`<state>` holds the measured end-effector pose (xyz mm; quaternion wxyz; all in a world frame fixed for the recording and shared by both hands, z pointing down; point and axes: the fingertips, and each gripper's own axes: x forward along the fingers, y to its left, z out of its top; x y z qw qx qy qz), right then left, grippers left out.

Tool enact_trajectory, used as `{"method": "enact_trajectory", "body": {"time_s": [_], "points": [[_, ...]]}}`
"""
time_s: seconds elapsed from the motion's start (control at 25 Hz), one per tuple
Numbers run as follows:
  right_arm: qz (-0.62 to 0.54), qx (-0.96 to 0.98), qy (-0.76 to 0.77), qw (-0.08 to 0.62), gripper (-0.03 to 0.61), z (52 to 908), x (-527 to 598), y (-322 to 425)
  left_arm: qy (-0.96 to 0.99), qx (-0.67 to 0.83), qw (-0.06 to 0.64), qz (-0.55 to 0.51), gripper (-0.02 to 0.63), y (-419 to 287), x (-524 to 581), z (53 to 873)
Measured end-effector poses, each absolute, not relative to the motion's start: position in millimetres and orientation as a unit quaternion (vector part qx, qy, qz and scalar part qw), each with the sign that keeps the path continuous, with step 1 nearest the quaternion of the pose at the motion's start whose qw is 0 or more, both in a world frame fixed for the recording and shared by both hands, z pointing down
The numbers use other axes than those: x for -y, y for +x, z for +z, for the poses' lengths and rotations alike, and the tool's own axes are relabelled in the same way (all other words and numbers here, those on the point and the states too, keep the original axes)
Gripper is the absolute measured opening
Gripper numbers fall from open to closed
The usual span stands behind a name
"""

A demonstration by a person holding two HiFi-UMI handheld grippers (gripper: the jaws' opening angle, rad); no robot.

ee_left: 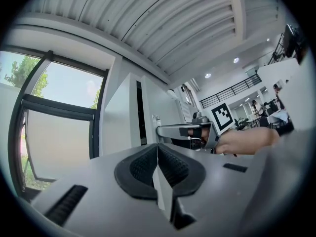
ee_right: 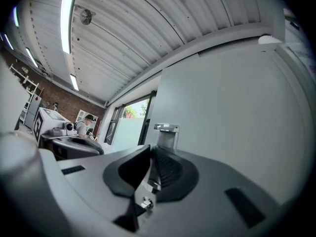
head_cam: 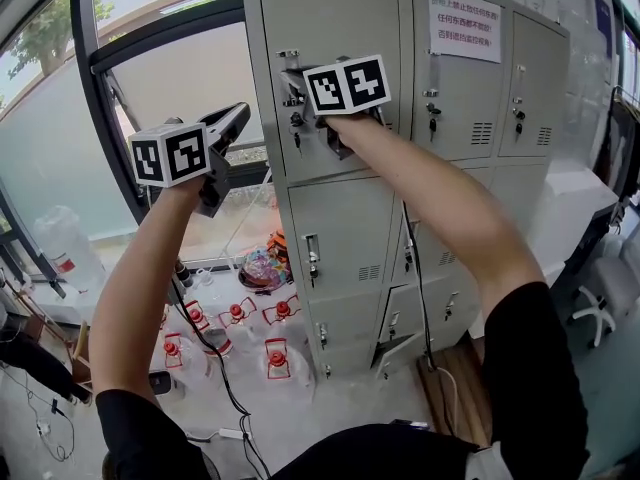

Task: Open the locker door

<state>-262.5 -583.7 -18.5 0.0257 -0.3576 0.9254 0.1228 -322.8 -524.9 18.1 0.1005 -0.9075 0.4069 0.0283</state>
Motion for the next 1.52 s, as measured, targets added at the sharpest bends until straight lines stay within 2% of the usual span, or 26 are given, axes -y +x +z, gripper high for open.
{"method": "enact_trajectory", "body": {"time_s": [0.64,1.52], "points": [[0.127,-0.970,-0.204,0.040,0.040,-17,510,-223,-0.880,-0.462,0.110,0.016,0.017,-267,475,13],[0.127,-0.987,-0.068,0.074,0.038,-18,467,-185,-0.875,-0.473,0.099,0.009,0.017,-253,449,23]]}}
